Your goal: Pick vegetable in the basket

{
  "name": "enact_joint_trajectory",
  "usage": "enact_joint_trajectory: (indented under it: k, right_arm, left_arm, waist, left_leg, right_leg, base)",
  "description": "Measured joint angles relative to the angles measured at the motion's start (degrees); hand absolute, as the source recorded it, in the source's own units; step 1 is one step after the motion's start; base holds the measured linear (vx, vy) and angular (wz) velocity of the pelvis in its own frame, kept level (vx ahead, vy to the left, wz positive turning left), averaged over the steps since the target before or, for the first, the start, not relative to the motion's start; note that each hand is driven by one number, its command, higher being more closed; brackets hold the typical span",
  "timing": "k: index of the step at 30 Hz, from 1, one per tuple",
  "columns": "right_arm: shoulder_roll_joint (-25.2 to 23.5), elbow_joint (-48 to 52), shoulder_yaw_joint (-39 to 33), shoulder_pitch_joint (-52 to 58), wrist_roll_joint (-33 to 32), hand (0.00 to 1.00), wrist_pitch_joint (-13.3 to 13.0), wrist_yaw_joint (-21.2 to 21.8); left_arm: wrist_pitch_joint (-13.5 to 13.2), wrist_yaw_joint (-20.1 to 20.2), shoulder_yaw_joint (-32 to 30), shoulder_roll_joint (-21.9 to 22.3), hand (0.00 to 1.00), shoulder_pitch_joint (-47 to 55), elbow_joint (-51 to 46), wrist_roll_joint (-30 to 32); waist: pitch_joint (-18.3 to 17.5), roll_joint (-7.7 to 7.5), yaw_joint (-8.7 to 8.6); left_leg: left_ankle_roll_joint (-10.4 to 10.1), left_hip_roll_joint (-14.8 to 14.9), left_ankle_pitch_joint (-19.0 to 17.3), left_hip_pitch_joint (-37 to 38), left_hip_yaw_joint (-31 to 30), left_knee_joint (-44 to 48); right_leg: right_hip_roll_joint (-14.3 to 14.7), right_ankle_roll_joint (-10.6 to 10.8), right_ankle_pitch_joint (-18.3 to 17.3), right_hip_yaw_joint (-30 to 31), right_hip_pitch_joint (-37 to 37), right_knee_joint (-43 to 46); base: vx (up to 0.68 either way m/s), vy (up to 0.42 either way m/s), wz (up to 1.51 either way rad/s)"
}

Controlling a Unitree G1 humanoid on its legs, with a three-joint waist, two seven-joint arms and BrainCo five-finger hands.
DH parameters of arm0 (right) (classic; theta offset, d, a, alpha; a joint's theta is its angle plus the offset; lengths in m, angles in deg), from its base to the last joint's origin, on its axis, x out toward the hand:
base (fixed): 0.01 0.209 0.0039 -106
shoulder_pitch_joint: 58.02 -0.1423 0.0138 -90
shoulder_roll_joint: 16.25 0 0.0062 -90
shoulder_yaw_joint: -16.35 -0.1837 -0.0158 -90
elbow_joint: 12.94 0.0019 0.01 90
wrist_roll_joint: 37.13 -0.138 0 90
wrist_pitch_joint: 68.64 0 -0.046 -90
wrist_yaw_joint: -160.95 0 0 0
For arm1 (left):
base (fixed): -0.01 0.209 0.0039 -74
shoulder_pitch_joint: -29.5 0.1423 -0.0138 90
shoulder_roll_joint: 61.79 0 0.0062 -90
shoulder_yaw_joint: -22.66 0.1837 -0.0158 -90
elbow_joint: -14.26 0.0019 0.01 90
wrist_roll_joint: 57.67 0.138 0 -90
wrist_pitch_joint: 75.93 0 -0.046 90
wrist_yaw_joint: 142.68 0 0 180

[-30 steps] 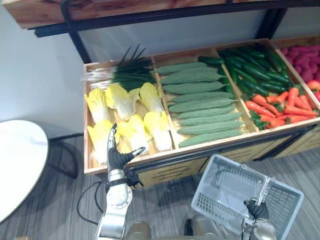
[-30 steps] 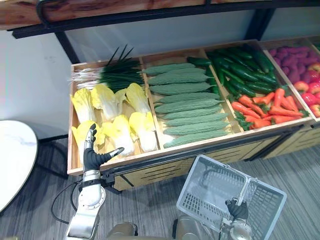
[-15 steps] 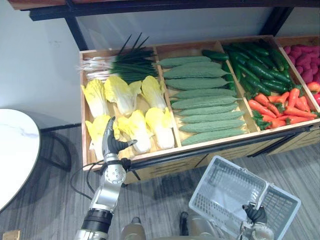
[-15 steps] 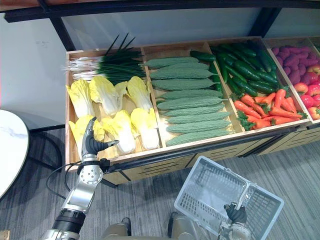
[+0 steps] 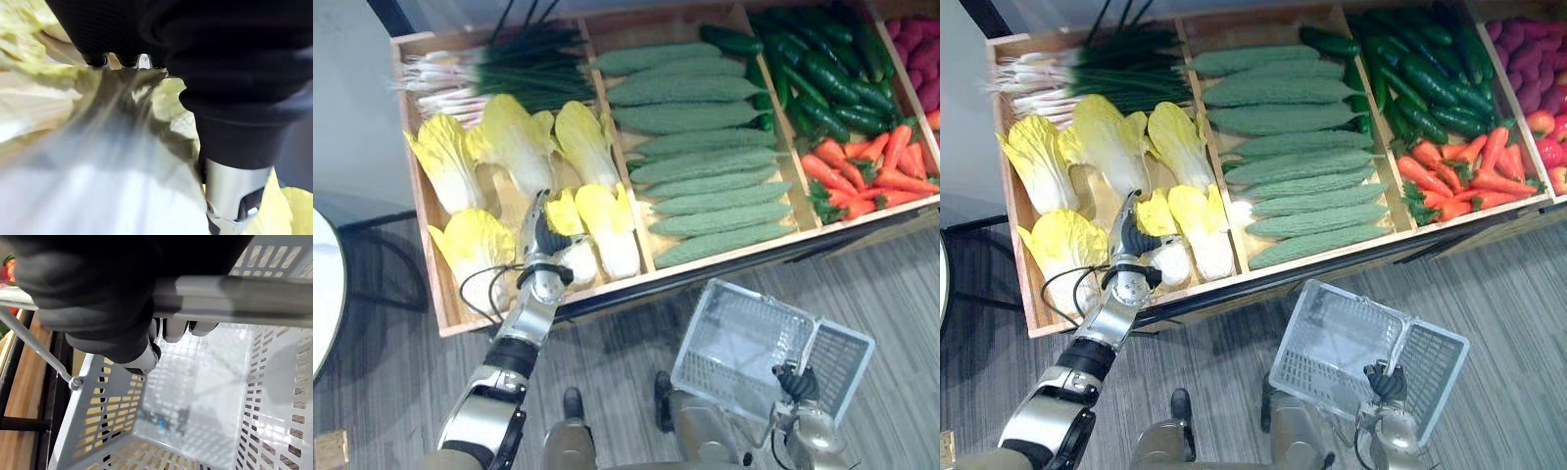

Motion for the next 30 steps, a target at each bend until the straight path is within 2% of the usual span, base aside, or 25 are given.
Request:
enact_joint_trajectory:
  k: [5,10,16,22,26,30]
  right_arm:
    - [0.0,0.0,0.0,-0.1,-1.1,1.00,0.0,-0.3]
    - [0.0,0.8,-0.3,-0.4,-1.0,1.00,0.2,-1.1]
    - [0.9,2.3,-1.4,-0.3,-0.9,1.00,0.6,-1.2]
    - [0.9,2.3,-2.8,-0.3,0.4,1.00,0.6,-1.2]
    - [0.7,3.2,-3.7,0.5,1.6,1.00,0.7,-1.2]
    - [-0.8,8.8,-5.2,2.8,1.8,1.00,0.7,-1.1]
  left_arm:
    - [-0.2,1.2,1.2,-0.2,1.00,-2.1,2.6,2.0]
    - [-1.9,0.8,-0.2,-2.1,1.00,-0.8,2.2,-5.7]
    - [-1.9,0.6,-3.2,-2.8,1.00,5.5,-3.6,-8.4]
    - [-1.7,-0.2,-7.0,-0.6,1.00,15.9,-14.6,-8.2]
    - [-1.3,-0.6,-9.3,1.7,1.00,23.4,-27.5,-7.8]
    - [-1.5,-1.9,-11.2,5.2,1.00,29.3,-41.2,-6.9]
  waist:
    - [0.6,0.02,0.03]
    - [1.5,0.62,0.03]
    - [1.8,1.02,-0.06]
    - [1.8,1.06,0.07]
    - [1.8,1.09,0.01]
    - [1.6,1.40,0.03]
  left_leg:
    - [0.4,-0.2,0.1,-0.1,0.1,-0.9]
    - [0.9,-0.2,0.5,0.6,0.3,-2.6]
    - [0.9,-0.9,1.1,3.0,0.3,-3.4]
    - [0.9,-1.3,1.1,5.9,0.1,-3.5]
    - [0.9,-1.8,1.1,8.0,0.1,-3.3]
    - [1.1,-1.7,0.8,9.3,0.3,-3.2]
  right_leg:
    - [0.1,0.6,0.5,0.7,0.0,-1.2]
    - [0.3,1.5,0.8,1.1,0.6,-1.5]
    - [-0.2,2.2,-0.4,1.2,1.7,-0.5]
    - [-0.6,2.2,-0.4,1.3,5.2,-0.8]
    - [-0.8,2.2,-0.4,1.6,7.4,-0.9]
    - [-0.7,2.2,-0.4,2.2,8.4,-1.0]
  base:
    - [-0.12,-0.009,0.00]
    - [-0.09,-0.026,-0.02]
    - [0.09,0.009,0.04]
    - [0.08,0.029,0.08]
    - [0.03,0.012,0.00]
    - [-0.02,-0.005,-0.04]
